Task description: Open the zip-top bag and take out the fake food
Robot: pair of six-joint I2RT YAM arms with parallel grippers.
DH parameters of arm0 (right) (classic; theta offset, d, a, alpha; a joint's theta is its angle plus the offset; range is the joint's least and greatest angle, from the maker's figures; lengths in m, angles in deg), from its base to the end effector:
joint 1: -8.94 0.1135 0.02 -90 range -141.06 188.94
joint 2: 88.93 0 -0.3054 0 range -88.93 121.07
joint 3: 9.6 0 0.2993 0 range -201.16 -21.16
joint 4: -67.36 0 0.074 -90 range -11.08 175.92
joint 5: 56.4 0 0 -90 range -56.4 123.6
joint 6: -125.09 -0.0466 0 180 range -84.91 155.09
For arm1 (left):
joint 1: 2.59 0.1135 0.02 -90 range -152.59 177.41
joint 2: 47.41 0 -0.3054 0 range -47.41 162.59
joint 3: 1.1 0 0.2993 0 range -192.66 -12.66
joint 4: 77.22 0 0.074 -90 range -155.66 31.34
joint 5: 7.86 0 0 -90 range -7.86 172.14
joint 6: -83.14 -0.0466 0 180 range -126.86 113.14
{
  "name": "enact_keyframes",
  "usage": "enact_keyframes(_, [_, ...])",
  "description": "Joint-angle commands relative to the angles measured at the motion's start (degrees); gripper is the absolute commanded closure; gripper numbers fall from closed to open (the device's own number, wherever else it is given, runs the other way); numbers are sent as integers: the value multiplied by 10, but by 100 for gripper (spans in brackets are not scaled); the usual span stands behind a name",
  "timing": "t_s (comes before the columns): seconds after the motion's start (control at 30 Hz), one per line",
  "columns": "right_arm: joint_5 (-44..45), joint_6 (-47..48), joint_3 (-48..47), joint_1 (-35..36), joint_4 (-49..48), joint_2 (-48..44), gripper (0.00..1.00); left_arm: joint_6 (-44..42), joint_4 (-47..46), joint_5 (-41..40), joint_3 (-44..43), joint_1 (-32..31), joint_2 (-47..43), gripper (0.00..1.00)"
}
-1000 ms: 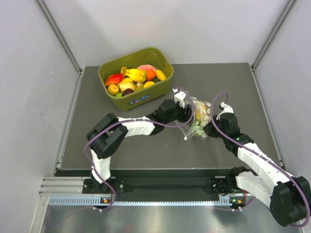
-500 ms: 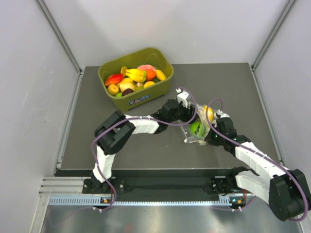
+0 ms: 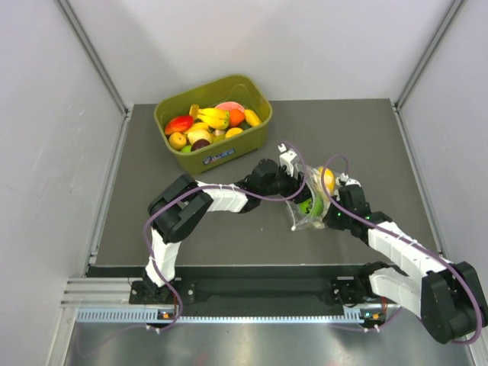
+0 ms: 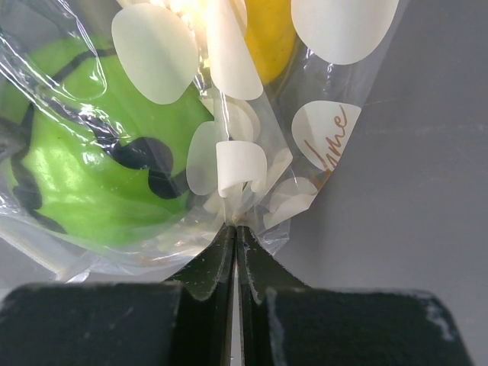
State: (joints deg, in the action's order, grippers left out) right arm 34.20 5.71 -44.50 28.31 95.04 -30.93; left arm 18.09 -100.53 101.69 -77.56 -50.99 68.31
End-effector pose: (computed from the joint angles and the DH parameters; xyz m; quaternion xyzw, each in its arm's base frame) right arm 0.1980 0.0691 0.1616 0.0839 0.9382 0.1340 0.3077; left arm 0.3187 -0.3825 0.1668 0.2600 0.7496 -0.4631 0.3950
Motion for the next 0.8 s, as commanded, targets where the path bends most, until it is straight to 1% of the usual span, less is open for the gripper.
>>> enact_keyframes(0.0, [15,12,-15,4,9,4,100,15,-48,33,4,-1,-26,31])
enact_keyframes(0.23, [12,13,-12,4,6,4,100,-2,-20,32,-35,-9,-9,31])
enact_keyframes(0.47, [11,16,-14,4,3,10,100,-32,41,8,-84,-24,13,31])
enact_keyframes(0.57, [9,18,-13,4,3,10,100,-53,74,-8,-101,-31,25,34])
enact_keyframes(0.6, [9,17,-13,3,1,9,100,-67,92,-24,-102,-34,26,37])
enact_keyframes(0.7, [9,18,-13,5,1,11,100,-92,110,-54,-97,-45,16,42])
enact_keyframes(0.77, [7,19,-14,4,0,13,100,-99,122,-58,-99,-49,15,43])
